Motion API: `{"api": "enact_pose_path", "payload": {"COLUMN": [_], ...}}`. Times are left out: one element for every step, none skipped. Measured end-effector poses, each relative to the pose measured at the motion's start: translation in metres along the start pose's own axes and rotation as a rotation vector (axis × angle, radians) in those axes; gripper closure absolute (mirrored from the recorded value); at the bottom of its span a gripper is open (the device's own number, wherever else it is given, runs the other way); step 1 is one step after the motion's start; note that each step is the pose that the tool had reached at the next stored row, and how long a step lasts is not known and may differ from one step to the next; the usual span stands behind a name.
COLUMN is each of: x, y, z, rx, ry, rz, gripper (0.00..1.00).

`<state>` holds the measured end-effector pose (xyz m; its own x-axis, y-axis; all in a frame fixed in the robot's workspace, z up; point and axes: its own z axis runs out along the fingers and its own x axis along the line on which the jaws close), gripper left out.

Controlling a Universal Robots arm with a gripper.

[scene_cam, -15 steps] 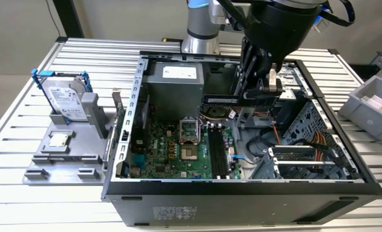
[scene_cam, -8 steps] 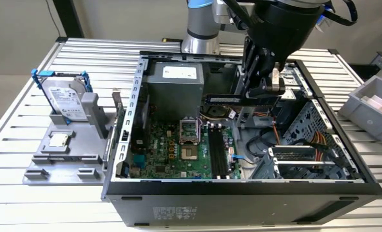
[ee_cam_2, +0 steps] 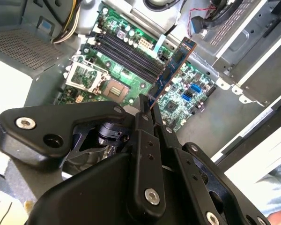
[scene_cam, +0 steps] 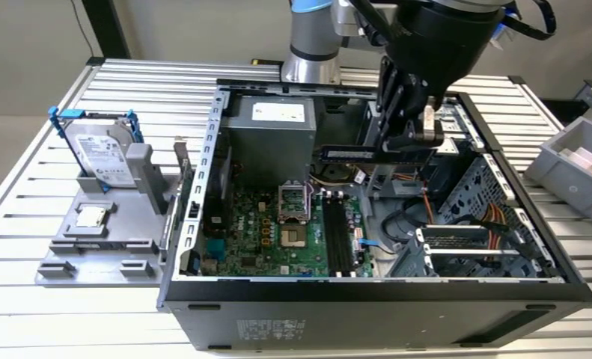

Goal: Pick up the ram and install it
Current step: 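Pick up the ram and move it above insertion slot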

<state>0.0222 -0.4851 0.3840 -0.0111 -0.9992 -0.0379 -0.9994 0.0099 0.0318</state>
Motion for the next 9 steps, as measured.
{"api": "enact_pose_path", "payload": {"x": [-0.0008,-0.0015,-0.0022,-0.0027,-0.0031,-0.0034,-0.0036,-0.0039,-0.0042], "y": [-0.0006,-0.0013,-0.0021,-0.0029,-0.0037,-0.0046,-0.0053,-0.0060,-0.0065], "z": [0.0000,0.0000,0.0000,0.0000,0.0000,0.0000,0.0000,0.0000,0.0000], "rx": [0.0001,0.0001,0.0001,0.0002,0.0003,0.0004,0.0006,0.0009,0.0011], "ry": [0.0000,-0.0001,-0.0001,-0.0001,-0.0002,-0.0003,-0.0005,-0.0007,-0.0009], "rz": [0.001,0.002,0.003,0.004,0.007,0.010,0.015,0.021,0.029], "gripper": [1.00,1.00,1.00,1.00,1.00,1.00,1.00,1.00,1.00]}}
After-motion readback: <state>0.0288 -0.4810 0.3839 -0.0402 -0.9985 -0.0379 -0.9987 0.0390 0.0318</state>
